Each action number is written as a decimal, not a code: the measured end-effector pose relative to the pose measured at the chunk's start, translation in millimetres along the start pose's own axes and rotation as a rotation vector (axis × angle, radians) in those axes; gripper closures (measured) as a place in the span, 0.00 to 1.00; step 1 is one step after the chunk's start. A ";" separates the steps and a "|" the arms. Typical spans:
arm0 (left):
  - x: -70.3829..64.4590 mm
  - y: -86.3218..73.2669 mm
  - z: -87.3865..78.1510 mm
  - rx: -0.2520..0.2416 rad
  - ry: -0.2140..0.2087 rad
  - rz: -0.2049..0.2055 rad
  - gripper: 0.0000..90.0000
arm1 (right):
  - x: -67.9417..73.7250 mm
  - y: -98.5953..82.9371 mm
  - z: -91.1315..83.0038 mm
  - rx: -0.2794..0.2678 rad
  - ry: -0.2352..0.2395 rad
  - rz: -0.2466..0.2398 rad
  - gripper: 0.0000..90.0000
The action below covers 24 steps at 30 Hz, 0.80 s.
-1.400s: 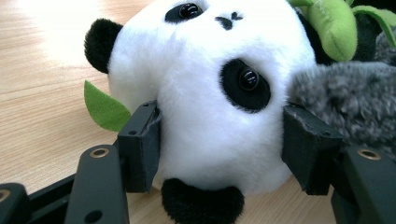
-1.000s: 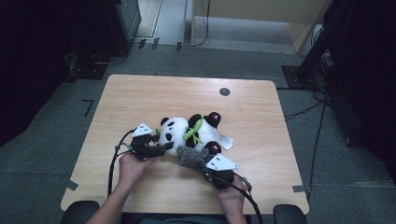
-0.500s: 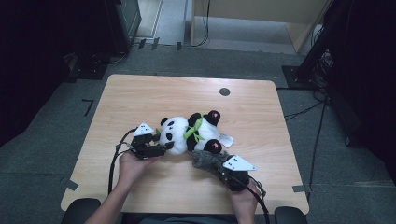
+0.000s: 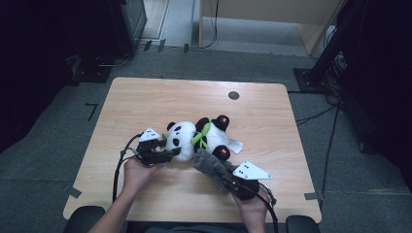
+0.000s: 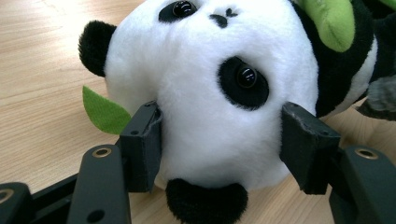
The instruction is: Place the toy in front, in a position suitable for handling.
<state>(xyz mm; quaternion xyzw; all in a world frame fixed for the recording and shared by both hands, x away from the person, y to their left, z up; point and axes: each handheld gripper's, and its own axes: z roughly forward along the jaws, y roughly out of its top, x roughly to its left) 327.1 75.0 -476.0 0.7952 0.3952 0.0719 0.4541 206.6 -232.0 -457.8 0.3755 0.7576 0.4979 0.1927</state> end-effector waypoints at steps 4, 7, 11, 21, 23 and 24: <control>-0.1 0.1 0.2 -0.002 0.000 -0.002 0.41 | 8.3 20.5 8.0 -0.017 0.014 -0.017 0.88; 0.0 0.2 0.2 -0.002 0.000 -0.003 0.41 | 11.6 37.0 17.1 -0.022 0.019 -0.034 0.88; 0.0 0.1 0.2 -0.003 0.000 -0.005 0.41 | 15.2 56.6 34.9 -0.012 0.009 -0.065 0.88; -0.3 -1.2 -0.1 -0.007 0.002 -0.004 0.41 | 24.3 71.3 93.6 0.091 -0.017 -0.138 0.87; -0.3 -1.6 -0.2 -0.005 0.004 -0.001 0.41 | 26.6 67.3 100.3 0.113 -0.017 -0.154 0.87; -0.2 -1.9 -0.2 -0.005 0.003 -0.002 0.41 | 27.0 65.3 101.5 0.113 -0.015 -0.155 0.87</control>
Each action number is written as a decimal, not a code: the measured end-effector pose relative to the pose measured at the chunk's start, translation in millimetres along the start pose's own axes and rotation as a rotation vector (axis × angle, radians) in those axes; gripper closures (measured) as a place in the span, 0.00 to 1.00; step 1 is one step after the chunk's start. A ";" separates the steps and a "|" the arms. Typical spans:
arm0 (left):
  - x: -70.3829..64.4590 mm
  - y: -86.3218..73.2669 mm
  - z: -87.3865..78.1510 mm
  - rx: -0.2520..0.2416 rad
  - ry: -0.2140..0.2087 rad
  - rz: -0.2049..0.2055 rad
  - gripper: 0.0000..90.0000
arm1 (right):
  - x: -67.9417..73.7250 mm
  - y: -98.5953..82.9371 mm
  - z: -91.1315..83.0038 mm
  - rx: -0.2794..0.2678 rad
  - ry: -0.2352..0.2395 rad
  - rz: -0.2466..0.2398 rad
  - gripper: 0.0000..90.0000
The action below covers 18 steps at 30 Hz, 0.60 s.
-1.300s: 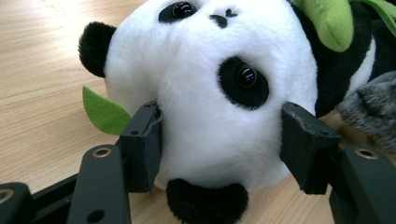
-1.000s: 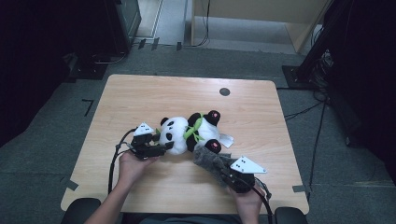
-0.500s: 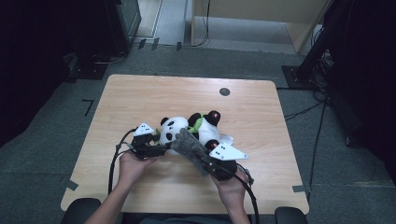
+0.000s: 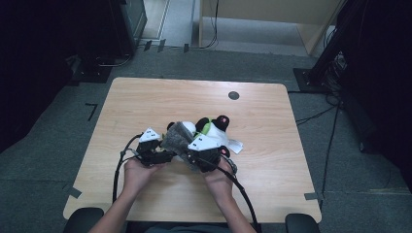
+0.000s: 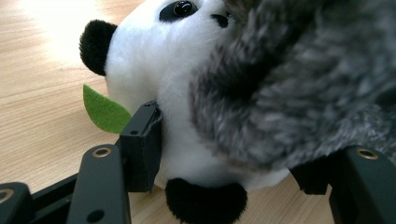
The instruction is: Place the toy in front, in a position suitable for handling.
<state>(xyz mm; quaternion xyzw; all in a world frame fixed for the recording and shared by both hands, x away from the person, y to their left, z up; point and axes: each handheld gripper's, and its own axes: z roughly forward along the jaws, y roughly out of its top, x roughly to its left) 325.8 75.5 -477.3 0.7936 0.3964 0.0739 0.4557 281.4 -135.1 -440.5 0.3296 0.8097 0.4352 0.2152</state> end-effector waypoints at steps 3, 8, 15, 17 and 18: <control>-0.5 -0.4 -0.1 0.001 0.000 0.001 0.41 | -1.6 -3.8 0.1 0.002 0.019 0.010 0.87; 0.6 -0.3 0.0 -0.001 -0.006 -0.019 0.41 | -4.1 -16.8 -2.5 0.007 0.033 0.032 0.87; 1.3 -0.5 0.1 -0.005 -0.012 -0.018 0.42 | -7.0 -40.5 -9.8 0.031 0.029 0.046 0.87; 1.5 -0.5 0.0 -0.005 -0.013 -0.018 0.42 | -8.5 -46.5 -12.6 0.045 0.032 0.048 0.87; 1.7 -0.5 0.0 -0.005 -0.014 -0.018 0.43 | -8.8 -48.2 -13.9 0.054 0.030 0.053 0.87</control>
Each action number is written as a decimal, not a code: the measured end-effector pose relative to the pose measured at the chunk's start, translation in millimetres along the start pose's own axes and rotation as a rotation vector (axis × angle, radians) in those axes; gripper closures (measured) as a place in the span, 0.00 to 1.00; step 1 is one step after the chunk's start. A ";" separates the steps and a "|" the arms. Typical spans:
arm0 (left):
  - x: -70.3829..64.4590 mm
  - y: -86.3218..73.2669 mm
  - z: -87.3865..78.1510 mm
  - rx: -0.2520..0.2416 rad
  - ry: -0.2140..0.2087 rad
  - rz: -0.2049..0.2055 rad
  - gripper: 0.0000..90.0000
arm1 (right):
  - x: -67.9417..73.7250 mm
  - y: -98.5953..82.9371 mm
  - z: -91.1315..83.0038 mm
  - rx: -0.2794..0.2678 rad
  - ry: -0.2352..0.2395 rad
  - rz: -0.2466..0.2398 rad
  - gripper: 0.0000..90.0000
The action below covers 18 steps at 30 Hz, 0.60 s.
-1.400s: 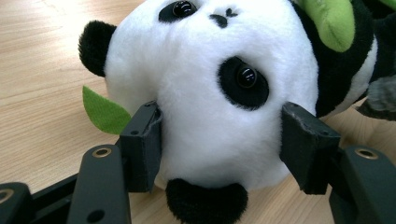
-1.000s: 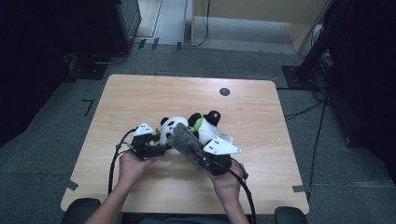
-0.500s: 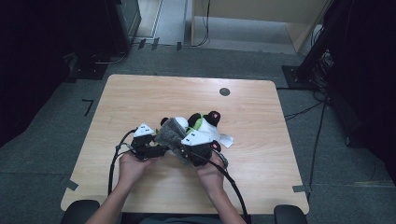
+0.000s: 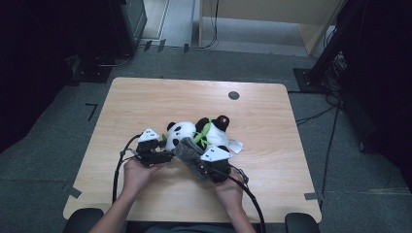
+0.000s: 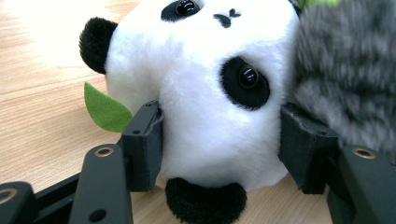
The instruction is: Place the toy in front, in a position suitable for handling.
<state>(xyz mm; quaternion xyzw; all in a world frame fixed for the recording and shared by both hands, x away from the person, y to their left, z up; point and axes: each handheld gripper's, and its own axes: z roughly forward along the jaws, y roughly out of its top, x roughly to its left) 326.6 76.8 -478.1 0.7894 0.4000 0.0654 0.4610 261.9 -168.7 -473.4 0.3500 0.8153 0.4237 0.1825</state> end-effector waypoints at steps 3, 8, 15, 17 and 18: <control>0.2 0.1 0.1 0.000 -0.001 0.003 0.45 | -1.5 -6.1 -5.8 0.027 -0.018 -0.007 0.87; -0.2 0.4 0.4 0.002 0.003 0.009 0.46 | -6.6 -15.5 -17.8 0.038 -0.046 -0.018 0.87; -1.0 0.2 0.9 0.003 0.005 0.024 0.46 | -20.7 -31.8 -33.0 0.028 -0.067 0.026 0.87; -1.1 0.2 0.9 0.004 0.005 0.025 0.46 | -23.6 -34.9 -36.0 0.031 -0.068 0.032 0.87; -1.2 0.2 0.9 0.004 0.005 0.025 0.46 | -25.5 -36.7 -38.0 0.034 -0.068 0.036 0.87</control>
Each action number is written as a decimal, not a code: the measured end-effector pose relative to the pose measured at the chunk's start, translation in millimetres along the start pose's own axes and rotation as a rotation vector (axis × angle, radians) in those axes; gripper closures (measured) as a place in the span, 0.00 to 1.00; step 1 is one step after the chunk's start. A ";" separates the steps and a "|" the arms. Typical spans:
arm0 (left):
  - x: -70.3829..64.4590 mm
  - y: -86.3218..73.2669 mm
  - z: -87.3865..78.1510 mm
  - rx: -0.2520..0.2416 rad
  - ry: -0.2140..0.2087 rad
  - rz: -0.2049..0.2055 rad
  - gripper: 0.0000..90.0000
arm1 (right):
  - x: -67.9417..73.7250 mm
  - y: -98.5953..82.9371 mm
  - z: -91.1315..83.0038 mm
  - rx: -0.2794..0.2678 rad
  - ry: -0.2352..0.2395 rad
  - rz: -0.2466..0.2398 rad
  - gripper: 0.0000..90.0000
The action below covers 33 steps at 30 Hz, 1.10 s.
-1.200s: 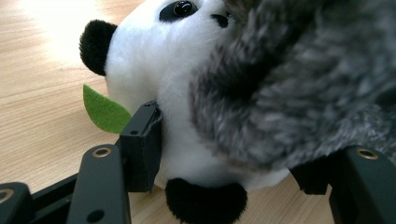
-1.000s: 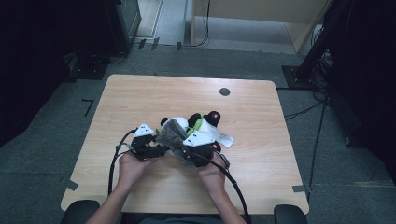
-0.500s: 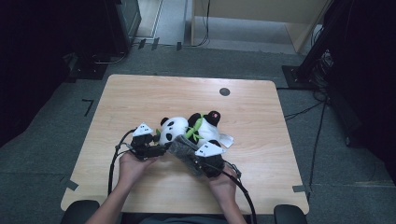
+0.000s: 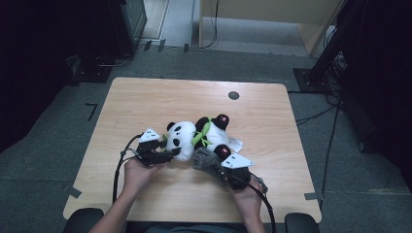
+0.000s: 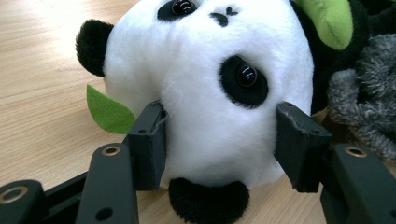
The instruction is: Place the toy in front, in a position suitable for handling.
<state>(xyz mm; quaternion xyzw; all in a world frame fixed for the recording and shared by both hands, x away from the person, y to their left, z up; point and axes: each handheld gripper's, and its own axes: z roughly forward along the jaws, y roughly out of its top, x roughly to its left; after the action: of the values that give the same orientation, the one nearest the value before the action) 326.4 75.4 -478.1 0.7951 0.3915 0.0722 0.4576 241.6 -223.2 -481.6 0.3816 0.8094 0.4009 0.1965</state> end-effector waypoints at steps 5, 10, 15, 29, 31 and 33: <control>0.0 0.2 0.2 -0.001 0.001 -0.003 0.46 | -11.2 -7.6 -8.0 0.010 -0.004 0.027 0.87; -0.3 0.3 0.2 0.000 0.003 -0.004 0.45 | -6.8 -3.5 -12.7 0.010 0.023 0.005 0.87; -0.2 0.3 0.1 0.000 0.003 -0.005 0.44 | 1.2 16.9 -23.2 -0.023 0.045 -0.016 0.87; -0.1 -0.1 1.0 -0.008 -0.001 -0.012 0.37 | -8.9 88.5 -45.0 -0.056 0.095 -0.034 0.87; 0.0 -0.3 1.1 -0.008 -0.002 -0.009 0.36 | -14.1 93.8 -46.9 -0.054 0.089 -0.027 0.87; 0.2 -0.4 1.1 -0.008 -0.003 -0.008 0.35 | -20.9 98.0 -49.1 -0.045 0.063 -0.044 0.87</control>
<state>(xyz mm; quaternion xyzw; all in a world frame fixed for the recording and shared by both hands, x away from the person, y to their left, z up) 326.9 74.9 -479.0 0.7918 0.3935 0.0706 0.4617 269.2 -225.9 -373.6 0.3462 0.8143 0.4262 0.1882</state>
